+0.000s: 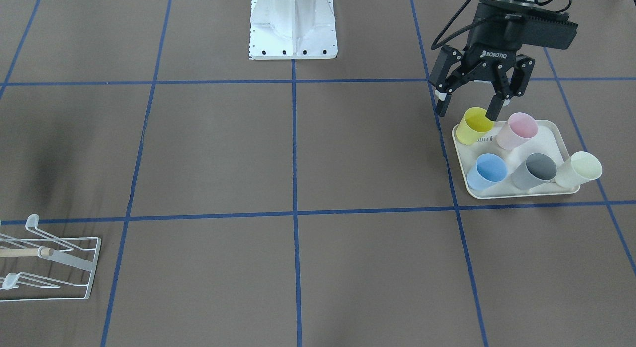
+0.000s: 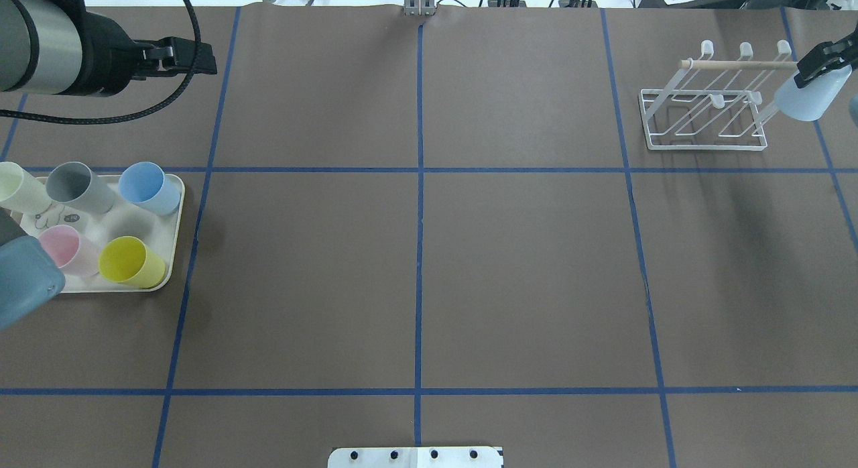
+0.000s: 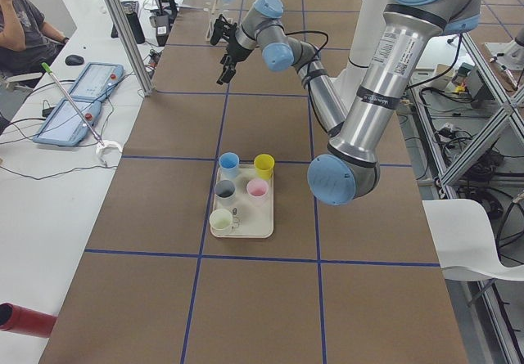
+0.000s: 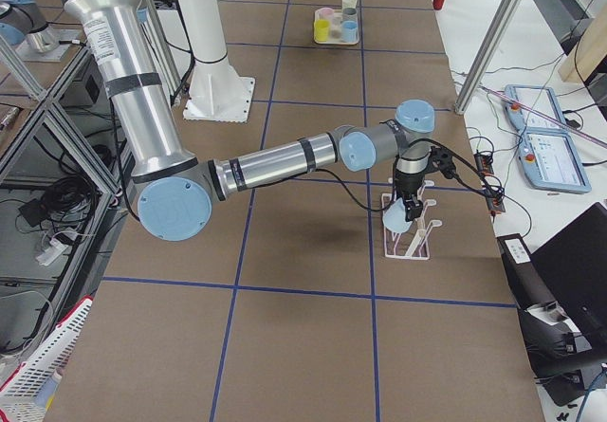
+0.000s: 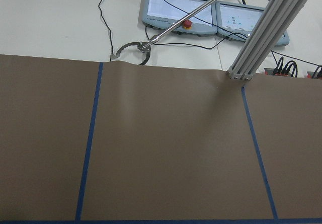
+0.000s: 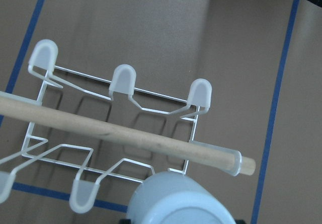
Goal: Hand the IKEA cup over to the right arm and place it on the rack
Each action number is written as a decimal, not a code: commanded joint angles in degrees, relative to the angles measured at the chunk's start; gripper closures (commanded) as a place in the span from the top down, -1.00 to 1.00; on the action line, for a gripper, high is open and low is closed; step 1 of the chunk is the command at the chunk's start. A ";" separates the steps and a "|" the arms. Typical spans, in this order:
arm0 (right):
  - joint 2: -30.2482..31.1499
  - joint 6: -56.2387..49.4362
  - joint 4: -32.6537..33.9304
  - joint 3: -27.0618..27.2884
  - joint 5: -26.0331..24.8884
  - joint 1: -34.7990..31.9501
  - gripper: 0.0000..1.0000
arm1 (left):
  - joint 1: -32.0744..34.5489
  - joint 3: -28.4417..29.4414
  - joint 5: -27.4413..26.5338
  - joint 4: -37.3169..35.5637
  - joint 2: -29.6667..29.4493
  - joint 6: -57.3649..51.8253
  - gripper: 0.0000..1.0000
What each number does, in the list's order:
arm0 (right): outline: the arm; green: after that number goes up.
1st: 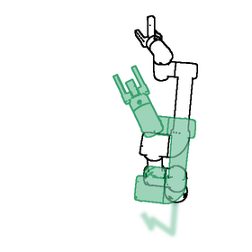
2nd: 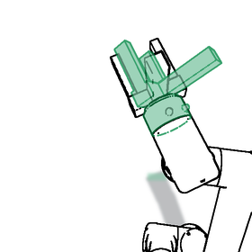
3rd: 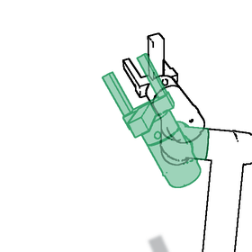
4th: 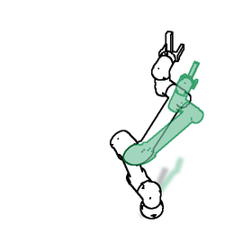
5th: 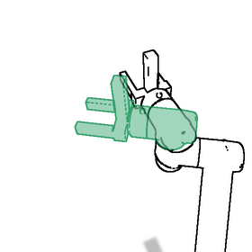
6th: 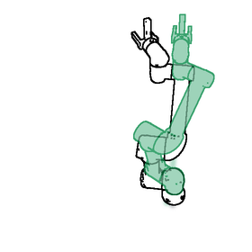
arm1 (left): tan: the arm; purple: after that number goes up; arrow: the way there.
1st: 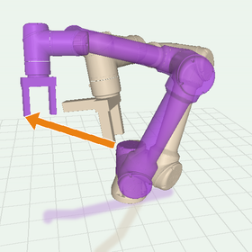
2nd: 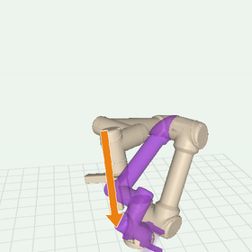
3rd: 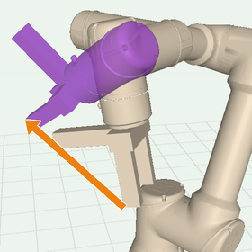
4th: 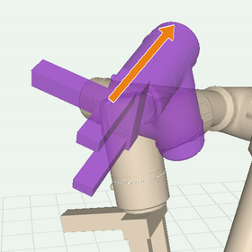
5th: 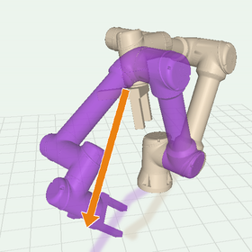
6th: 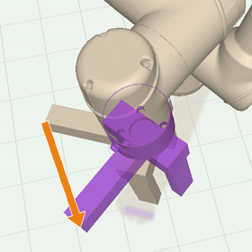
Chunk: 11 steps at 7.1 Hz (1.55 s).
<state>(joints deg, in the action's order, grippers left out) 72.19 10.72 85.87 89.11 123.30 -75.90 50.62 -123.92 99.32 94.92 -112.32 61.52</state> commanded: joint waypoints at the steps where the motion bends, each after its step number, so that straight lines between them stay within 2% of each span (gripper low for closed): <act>1: -0.12 -0.08 -0.09 -0.95 -0.95 0.40 -0.66 | 0.00 -0.01 0.00 -0.09 0.00 0.00 1.00; 11: -0.64 0.00 -0.61 -4.37 -0.96 1.10 -0.61 | 0.00 -0.27 0.00 0.00 0.00 0.09 1.00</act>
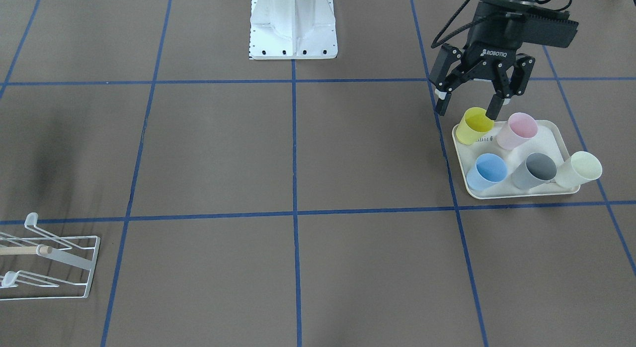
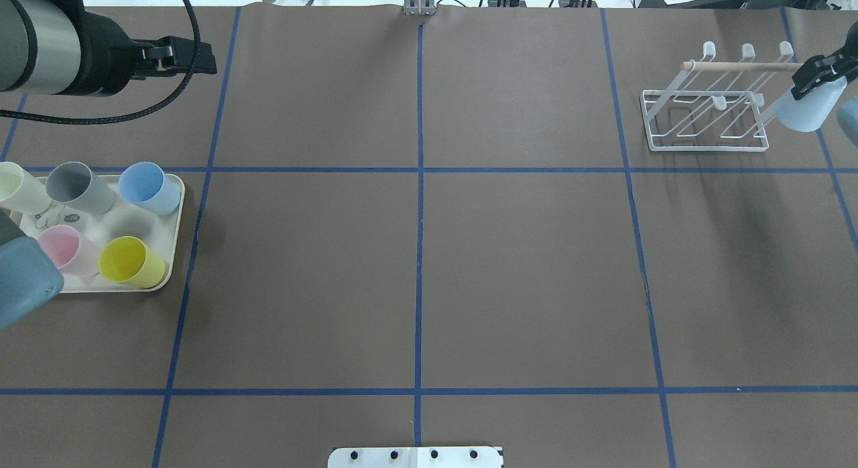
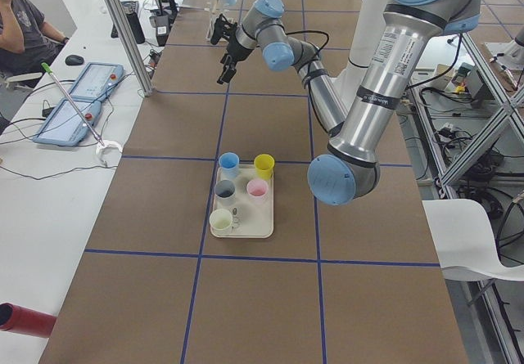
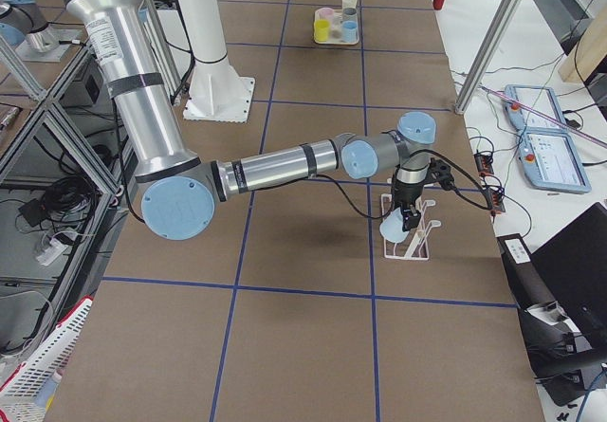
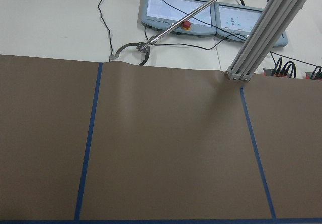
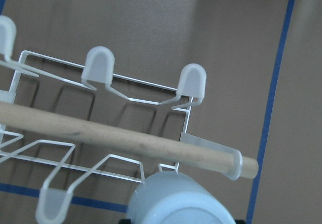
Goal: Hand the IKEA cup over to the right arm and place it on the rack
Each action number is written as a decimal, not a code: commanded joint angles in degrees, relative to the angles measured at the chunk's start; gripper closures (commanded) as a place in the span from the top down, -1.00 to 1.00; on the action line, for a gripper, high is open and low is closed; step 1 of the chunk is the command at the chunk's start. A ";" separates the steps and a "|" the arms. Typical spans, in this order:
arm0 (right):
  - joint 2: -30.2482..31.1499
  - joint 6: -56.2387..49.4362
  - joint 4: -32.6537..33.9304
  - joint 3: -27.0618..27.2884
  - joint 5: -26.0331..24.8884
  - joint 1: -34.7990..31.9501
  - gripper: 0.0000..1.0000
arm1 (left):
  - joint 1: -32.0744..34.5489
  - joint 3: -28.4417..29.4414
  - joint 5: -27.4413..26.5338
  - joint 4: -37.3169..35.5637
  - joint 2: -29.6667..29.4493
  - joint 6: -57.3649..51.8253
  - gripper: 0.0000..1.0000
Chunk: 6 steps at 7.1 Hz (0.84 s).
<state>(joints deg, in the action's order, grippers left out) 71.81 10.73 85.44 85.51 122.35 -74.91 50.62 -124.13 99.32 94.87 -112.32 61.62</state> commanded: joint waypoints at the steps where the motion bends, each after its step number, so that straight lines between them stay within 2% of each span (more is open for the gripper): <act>1: -1.23 0.00 -0.10 -1.56 -0.01 0.21 -0.56 | 0.00 -0.06 0.00 -0.04 0.00 0.08 1.00; 2: -1.32 0.08 -0.10 -1.57 -0.01 0.21 -0.49 | 0.00 -0.06 0.00 0.05 0.00 0.08 1.00; 4: -1.68 0.08 0.07 -1.66 -0.01 0.29 0.23 | 0.00 -0.06 0.00 0.05 0.17 -0.01 1.00; 6: -1.68 0.08 -0.01 -1.66 -0.01 0.30 0.52 | 0.00 -0.06 0.00 0.05 0.26 -0.01 1.00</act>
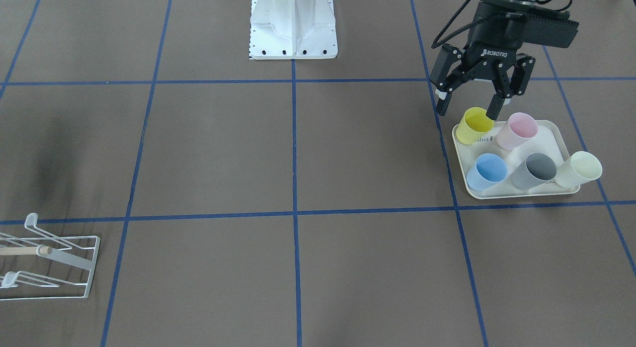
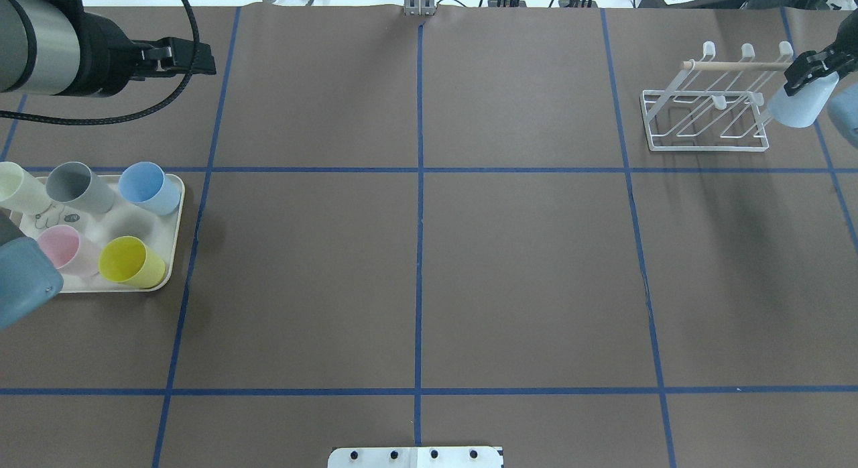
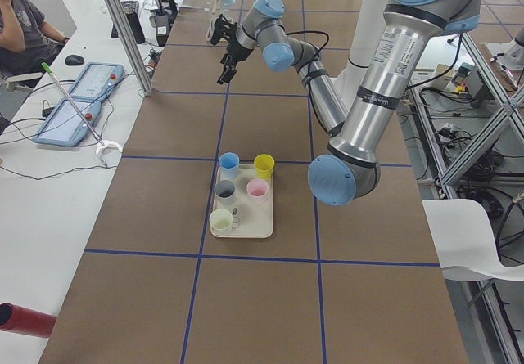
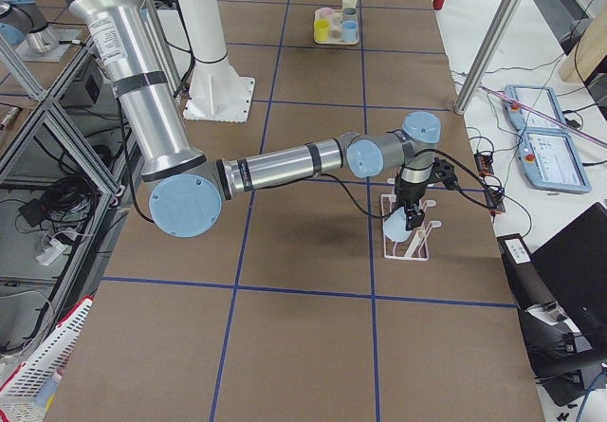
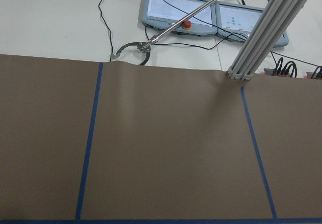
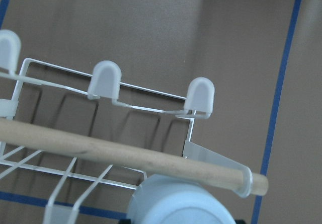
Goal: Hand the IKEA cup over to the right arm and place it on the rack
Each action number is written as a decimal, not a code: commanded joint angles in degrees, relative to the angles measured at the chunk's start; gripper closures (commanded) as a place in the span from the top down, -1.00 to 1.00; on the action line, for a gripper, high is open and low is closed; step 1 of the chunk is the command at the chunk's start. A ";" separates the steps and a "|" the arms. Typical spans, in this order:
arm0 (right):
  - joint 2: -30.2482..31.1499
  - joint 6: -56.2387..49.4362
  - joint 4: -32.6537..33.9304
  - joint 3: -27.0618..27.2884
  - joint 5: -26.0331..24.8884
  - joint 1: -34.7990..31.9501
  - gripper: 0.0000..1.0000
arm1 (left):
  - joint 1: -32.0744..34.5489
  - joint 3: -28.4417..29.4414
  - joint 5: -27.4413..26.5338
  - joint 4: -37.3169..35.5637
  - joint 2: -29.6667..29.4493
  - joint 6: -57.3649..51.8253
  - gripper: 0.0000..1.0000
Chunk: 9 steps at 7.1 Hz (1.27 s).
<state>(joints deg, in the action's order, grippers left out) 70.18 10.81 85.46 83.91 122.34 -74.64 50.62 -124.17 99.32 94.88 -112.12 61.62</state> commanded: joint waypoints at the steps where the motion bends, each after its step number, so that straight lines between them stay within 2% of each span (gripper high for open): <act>1: -0.04 -0.09 -0.20 -0.06 0.00 0.02 0.58 | 0.00 -0.02 0.00 0.04 0.06 -0.01 1.00; 4: -0.04 0.00 -0.20 -0.06 0.09 0.02 0.76 | 0.00 -0.02 0.09 0.04 0.06 -0.01 1.00; 5: -0.22 0.00 -0.20 0.11 0.44 -0.33 0.92 | 0.00 -0.11 0.09 0.04 0.06 -0.01 1.00; 6: -0.65 0.09 0.14 0.64 1.48 -1.81 0.97 | 1.05 -0.20 0.26 -0.04 0.06 -0.27 1.00; 8: -0.74 0.09 0.23 2.30 7.01 -5.06 0.97 | 5.78 -0.20 5.69 -0.30 0.15 -3.06 1.00; 9: -0.75 0.96 0.58 4.14 7.64 -5.16 0.98 | 7.28 -0.03 6.06 -0.48 1.80 -6.13 1.00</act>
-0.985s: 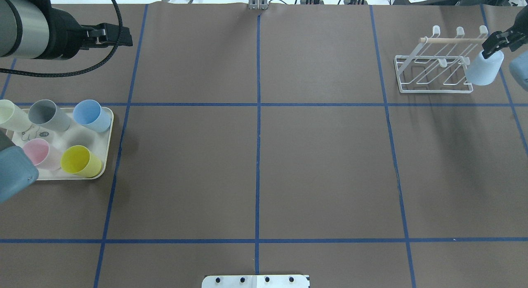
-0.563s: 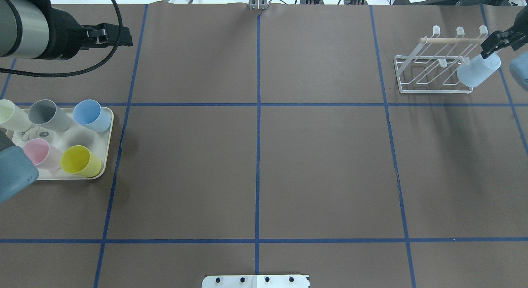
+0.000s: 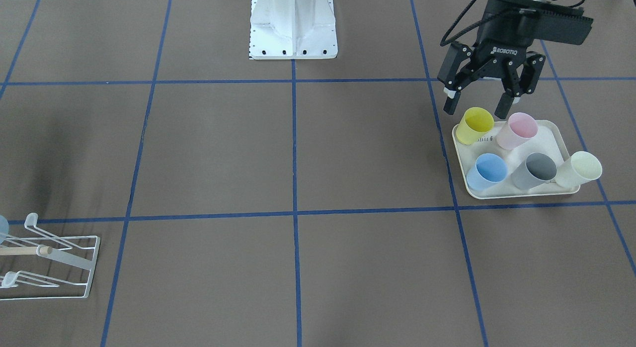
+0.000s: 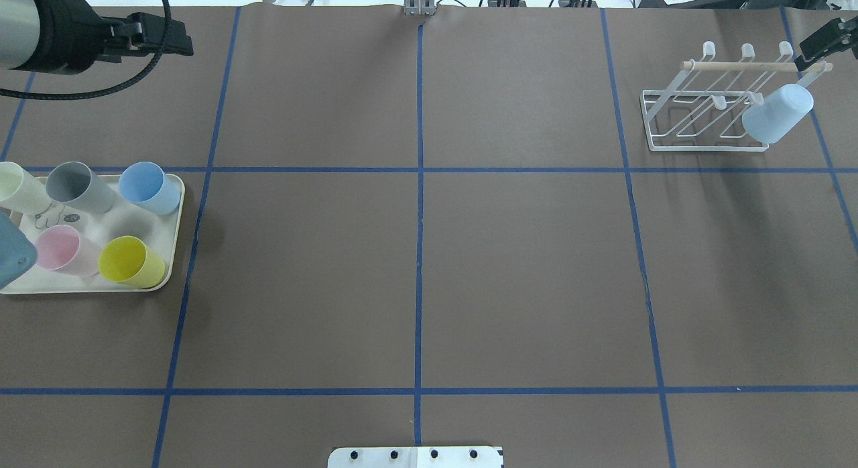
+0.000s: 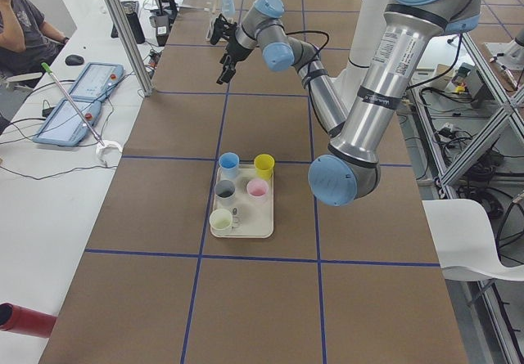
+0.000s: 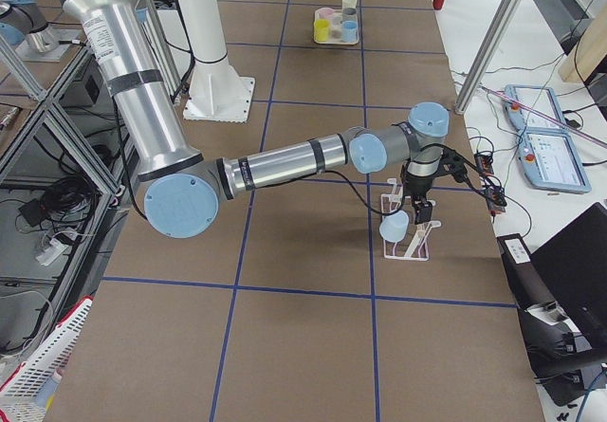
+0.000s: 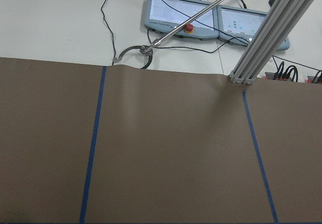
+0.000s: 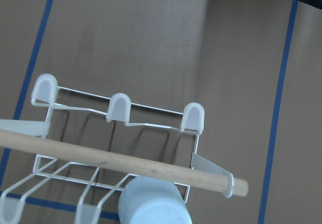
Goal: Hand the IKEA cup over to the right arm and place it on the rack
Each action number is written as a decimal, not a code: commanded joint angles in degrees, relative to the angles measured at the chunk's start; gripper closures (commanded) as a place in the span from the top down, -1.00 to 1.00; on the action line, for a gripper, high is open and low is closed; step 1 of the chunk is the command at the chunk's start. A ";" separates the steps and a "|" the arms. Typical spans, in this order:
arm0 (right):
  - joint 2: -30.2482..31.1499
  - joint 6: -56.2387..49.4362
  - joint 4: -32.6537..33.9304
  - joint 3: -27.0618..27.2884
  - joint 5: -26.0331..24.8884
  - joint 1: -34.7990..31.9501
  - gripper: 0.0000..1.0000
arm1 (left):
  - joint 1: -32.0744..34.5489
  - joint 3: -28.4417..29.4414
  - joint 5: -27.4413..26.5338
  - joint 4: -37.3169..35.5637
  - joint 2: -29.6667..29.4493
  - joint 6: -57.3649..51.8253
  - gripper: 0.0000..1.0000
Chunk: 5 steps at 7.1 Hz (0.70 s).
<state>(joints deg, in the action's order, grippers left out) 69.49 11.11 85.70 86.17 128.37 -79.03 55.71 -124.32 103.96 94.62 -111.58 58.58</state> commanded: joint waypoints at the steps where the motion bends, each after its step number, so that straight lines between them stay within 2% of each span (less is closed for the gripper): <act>1: -0.05 0.84 1.30 2.85 3.01 -1.04 0.98 | 3.69 0.48 1.42 -0.48 2.49 -7.38 1.00; 4: -0.49 2.58 8.58 9.60 4.52 -1.57 0.98 | 8.26 1.09 1.60 -1.10 12.23 -25.90 1.00; 5: -1.28 4.34 10.26 11.19 4.61 -1.57 0.98 | 10.80 3.79 7.43 -1.19 14.87 -29.45 1.00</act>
<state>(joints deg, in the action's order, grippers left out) 68.94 13.60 93.37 94.85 132.79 -80.55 63.78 -122.69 107.00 93.54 -100.23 34.88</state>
